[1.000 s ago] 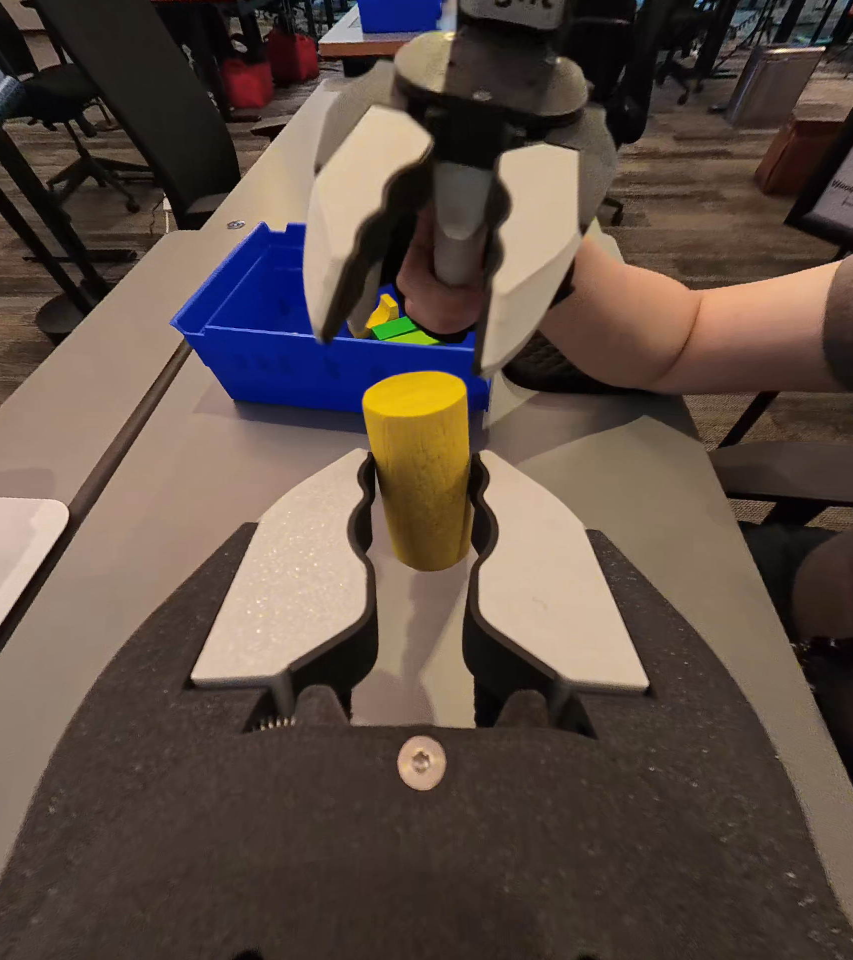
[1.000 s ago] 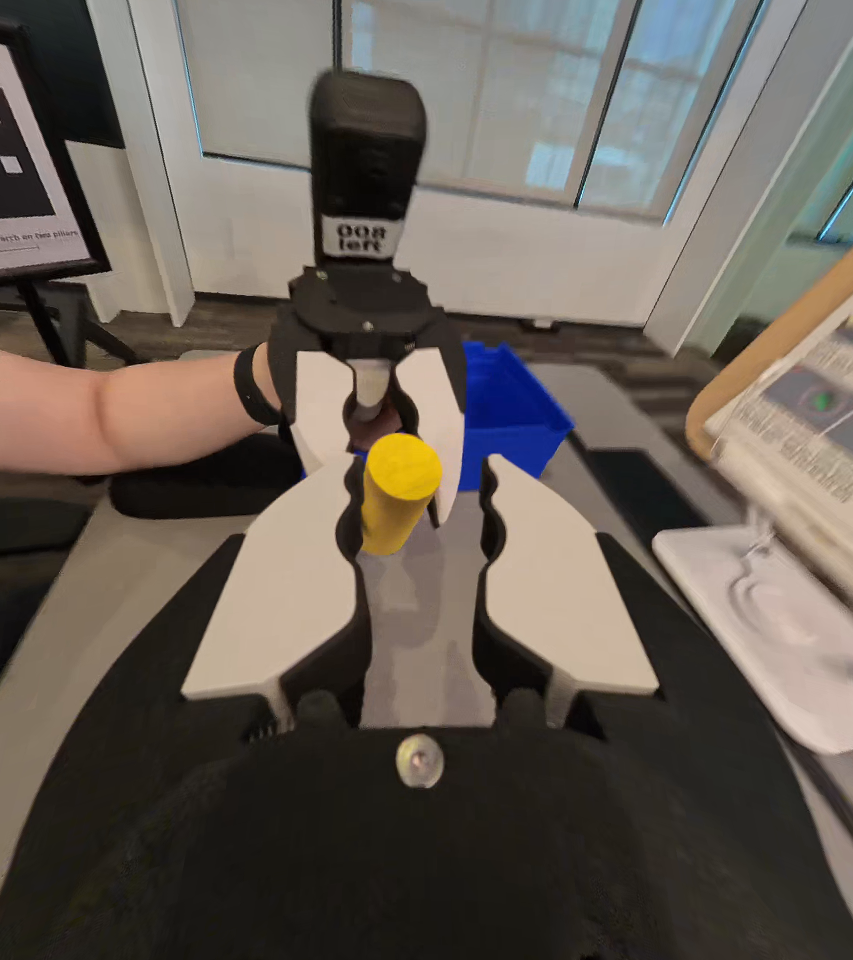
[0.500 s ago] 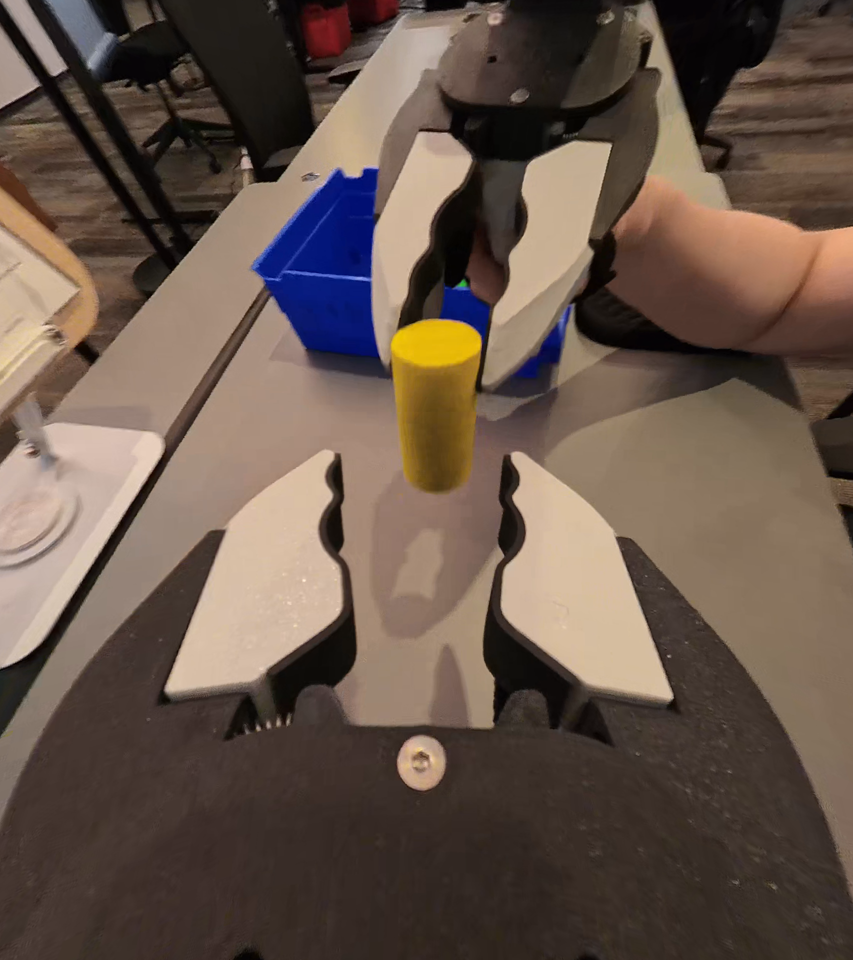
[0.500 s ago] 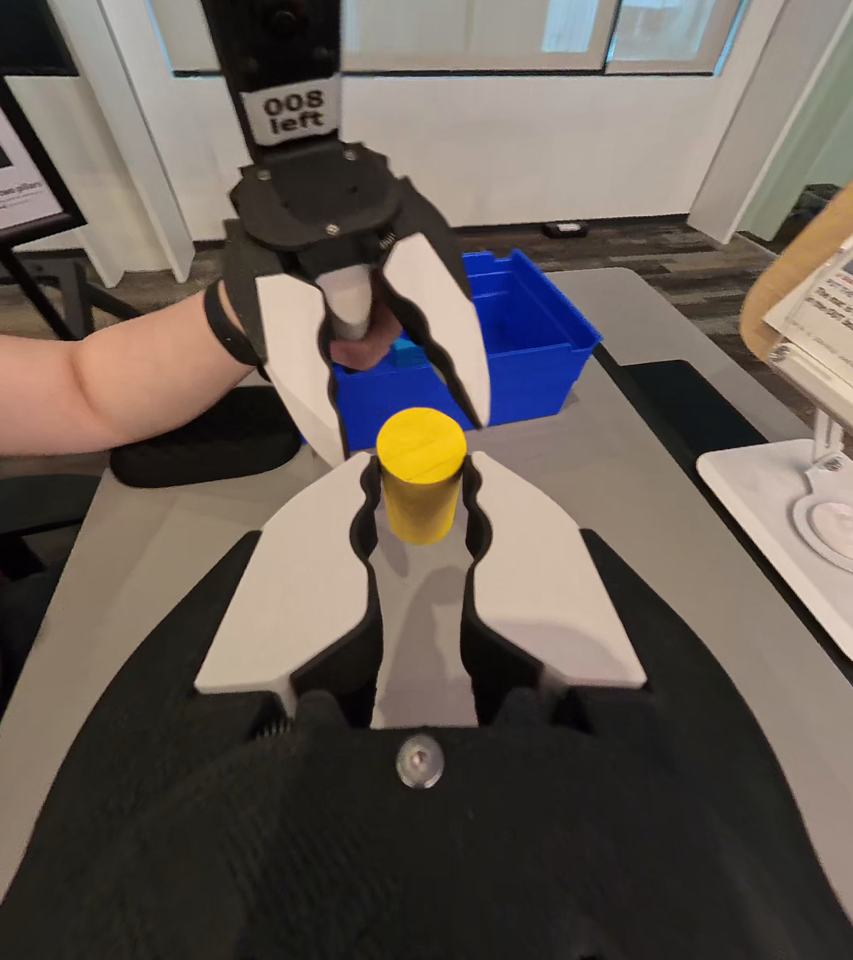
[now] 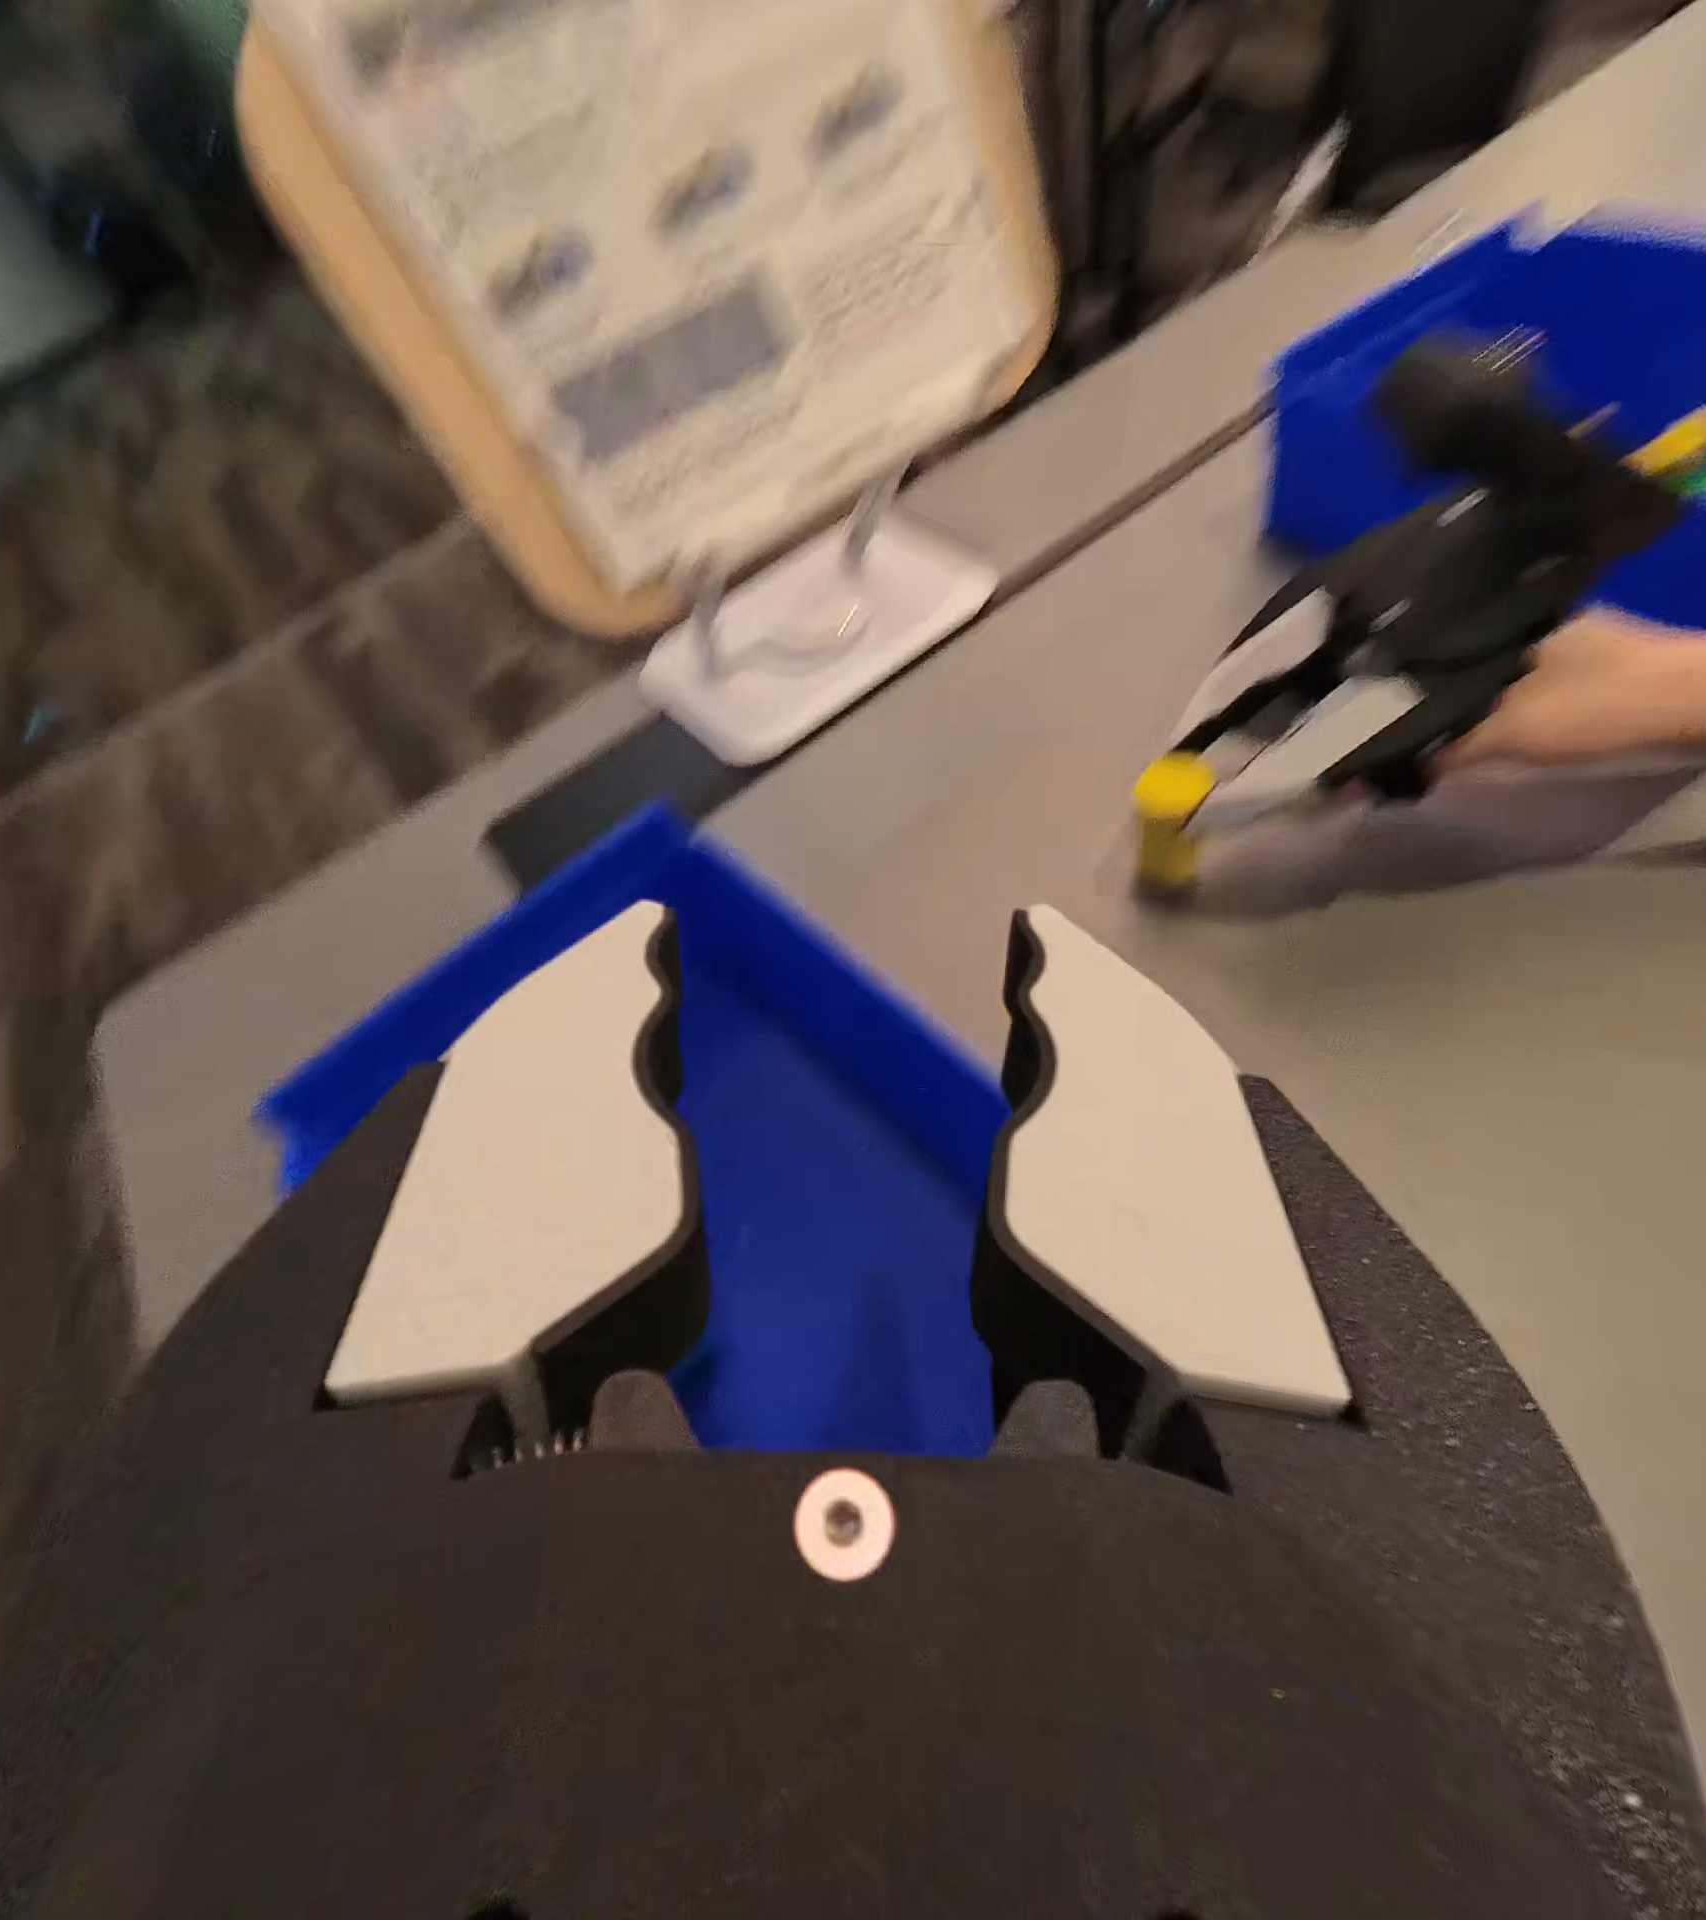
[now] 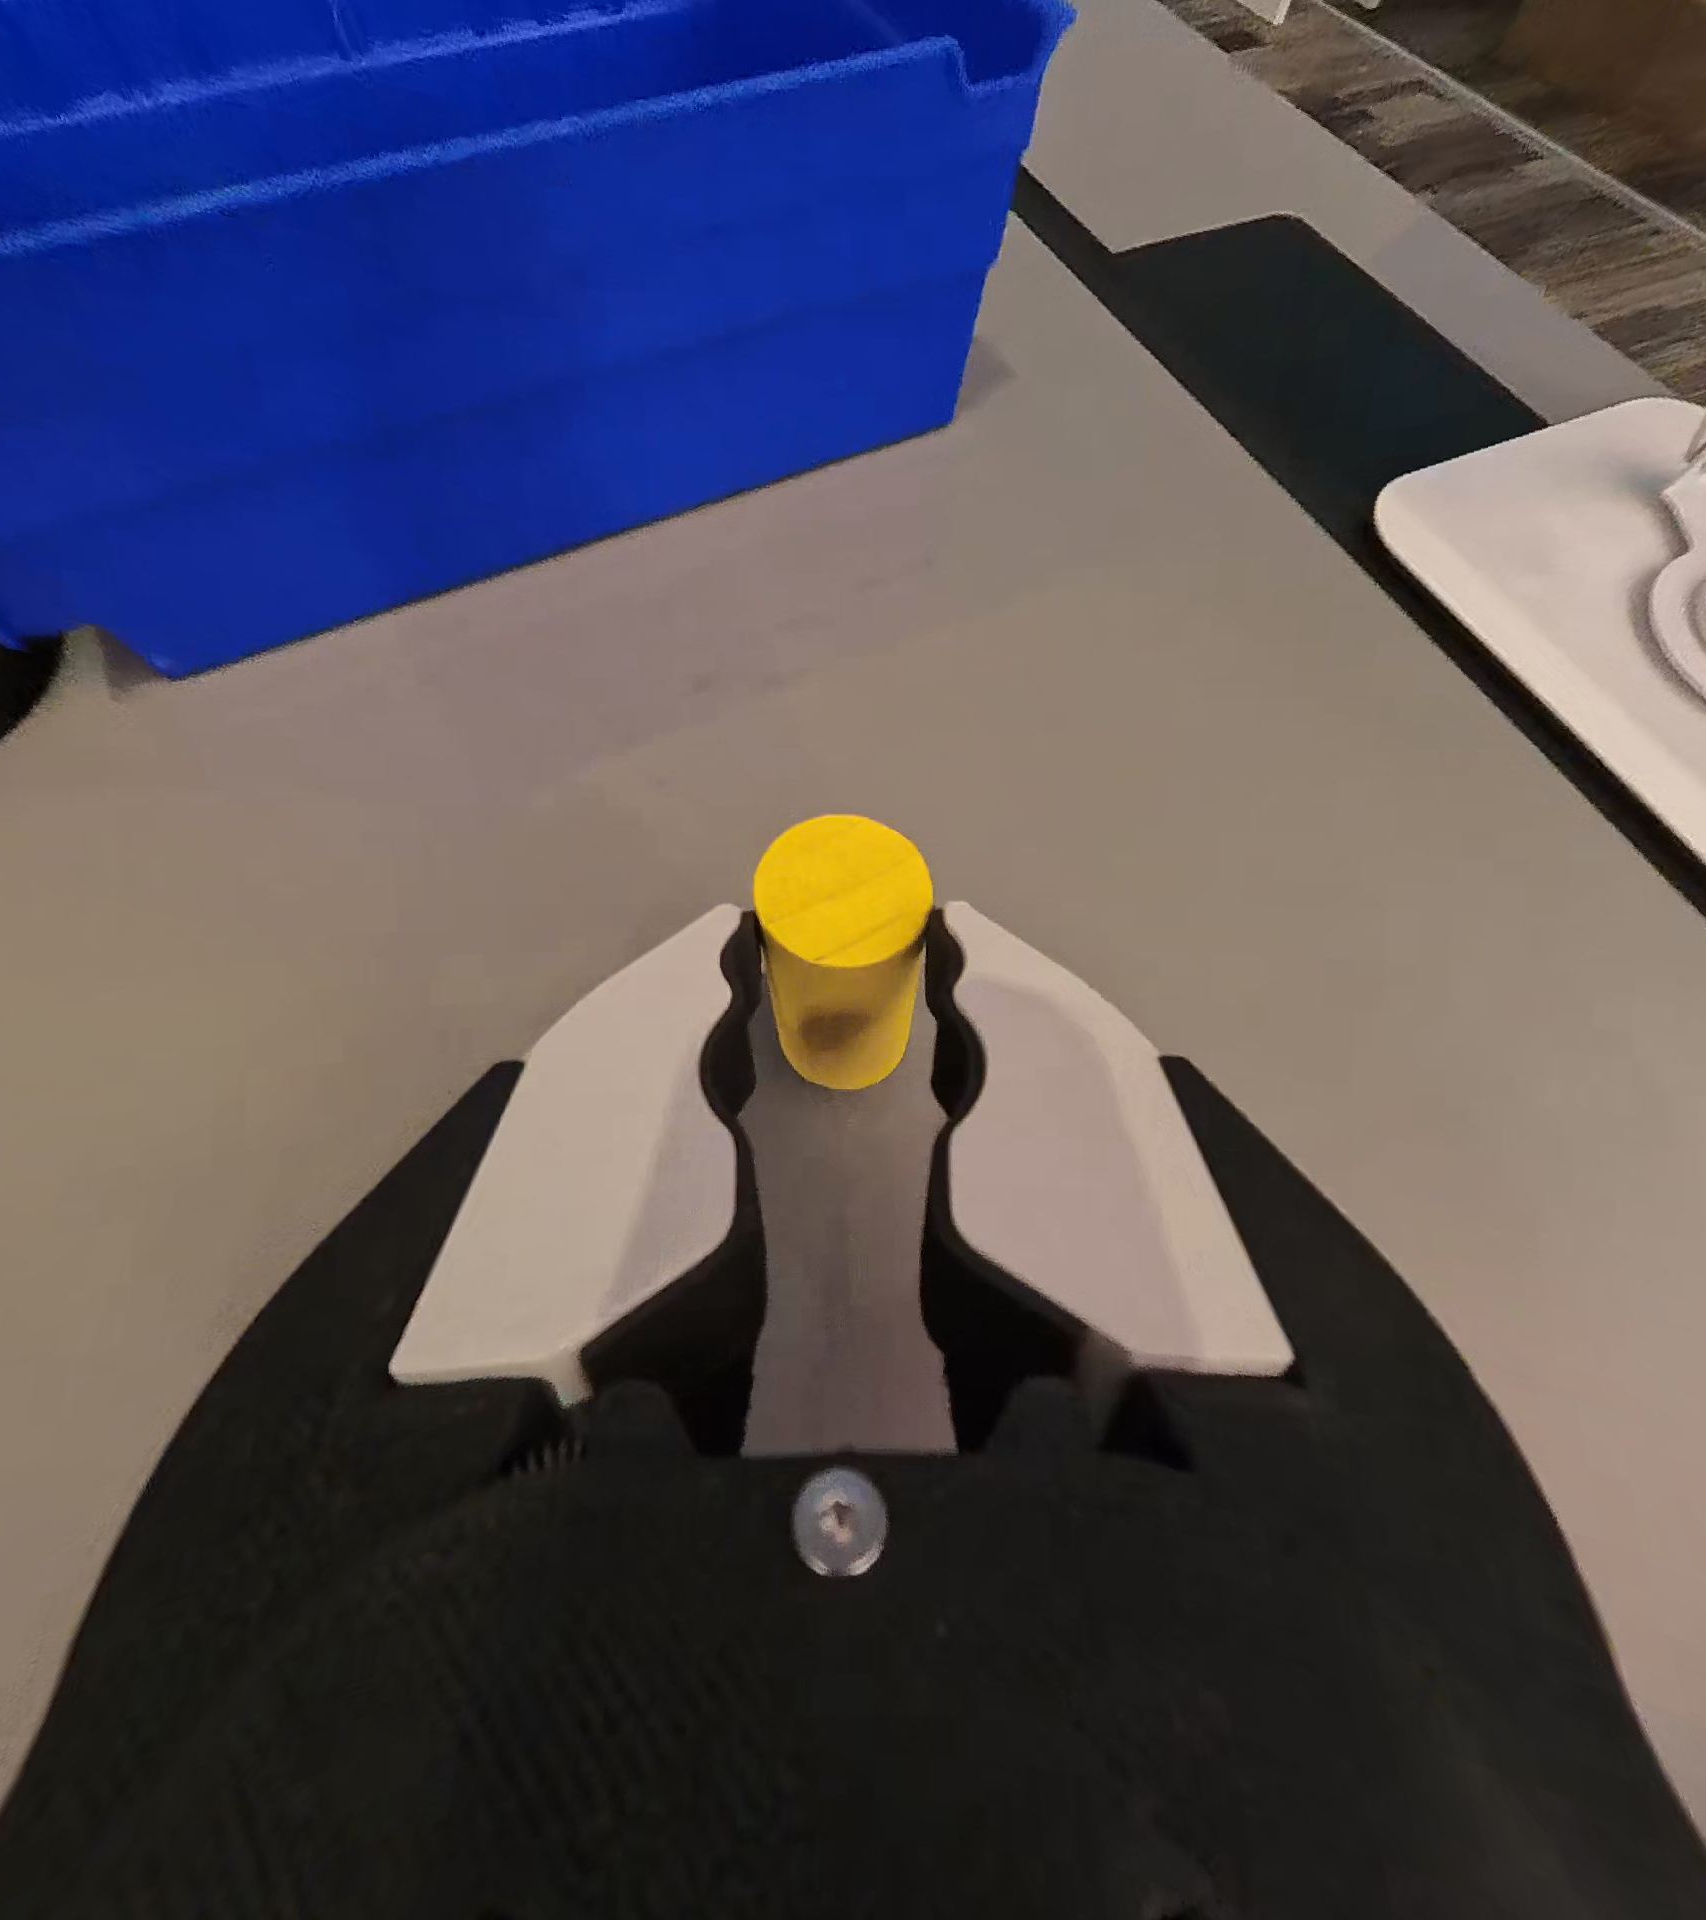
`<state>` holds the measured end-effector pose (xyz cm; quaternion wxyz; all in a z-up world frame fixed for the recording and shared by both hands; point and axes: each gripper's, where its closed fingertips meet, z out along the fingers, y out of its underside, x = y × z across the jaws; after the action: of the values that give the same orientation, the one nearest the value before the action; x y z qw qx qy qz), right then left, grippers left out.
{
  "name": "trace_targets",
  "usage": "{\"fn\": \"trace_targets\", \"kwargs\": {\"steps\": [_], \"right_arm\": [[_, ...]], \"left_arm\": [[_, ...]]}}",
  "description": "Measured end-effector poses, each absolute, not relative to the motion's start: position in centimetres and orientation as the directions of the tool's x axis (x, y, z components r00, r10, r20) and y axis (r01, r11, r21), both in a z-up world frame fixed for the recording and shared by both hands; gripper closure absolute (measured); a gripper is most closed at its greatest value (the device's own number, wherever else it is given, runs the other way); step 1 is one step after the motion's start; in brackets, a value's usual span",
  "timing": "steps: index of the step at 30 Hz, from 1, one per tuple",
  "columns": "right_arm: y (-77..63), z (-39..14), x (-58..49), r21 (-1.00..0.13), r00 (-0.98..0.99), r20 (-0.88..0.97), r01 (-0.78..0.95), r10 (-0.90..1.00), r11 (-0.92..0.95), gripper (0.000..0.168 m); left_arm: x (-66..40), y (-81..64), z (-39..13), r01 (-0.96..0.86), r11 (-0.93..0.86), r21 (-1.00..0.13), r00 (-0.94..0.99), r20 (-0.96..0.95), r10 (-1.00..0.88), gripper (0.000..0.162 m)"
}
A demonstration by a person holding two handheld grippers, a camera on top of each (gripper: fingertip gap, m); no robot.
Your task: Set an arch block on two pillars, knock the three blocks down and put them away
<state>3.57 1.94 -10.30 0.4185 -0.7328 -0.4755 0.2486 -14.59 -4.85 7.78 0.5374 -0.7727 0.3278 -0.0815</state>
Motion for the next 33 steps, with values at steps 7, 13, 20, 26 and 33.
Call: {"fn": "trace_targets", "kwargs": {"steps": [7,13,20,26,33], "right_arm": [[2.3,-11.0,3.5,-0.858,0.429,-0.012,0.459,0.903,-0.229,0.137],[2.1,-10.7,3.6,-0.850,0.423,0.032,0.488,0.906,-0.198,0.125],[1.1,-8.7,4.1,-0.859,0.402,0.102,0.496,0.910,-0.123,0.122],[0.4,-7.6,4.7,-0.863,0.377,0.126,0.498,0.918,-0.086,0.122],[-0.2,-7.0,4.9,-0.861,0.350,0.138,0.505,0.927,-0.062,0.122]], "left_arm": [[-22.4,-8.6,-2.0,-0.394,-0.721,-0.570,0.903,-0.094,-0.419,0.115],[-24.5,-8.7,-7.6,-0.343,-0.873,-0.347,0.938,-0.172,-0.300,0.113],[-27.7,-7.2,-10.6,-0.279,-0.935,-0.221,0.890,-0.424,-0.166,0.105],[-29.2,-6.9,-12.1,-0.173,-0.971,-0.168,0.883,-0.463,-0.077,0.105],[-28.5,-6.4,-12.7,-0.103,-0.986,-0.132,0.924,-0.380,-0.045,0.090]]}}
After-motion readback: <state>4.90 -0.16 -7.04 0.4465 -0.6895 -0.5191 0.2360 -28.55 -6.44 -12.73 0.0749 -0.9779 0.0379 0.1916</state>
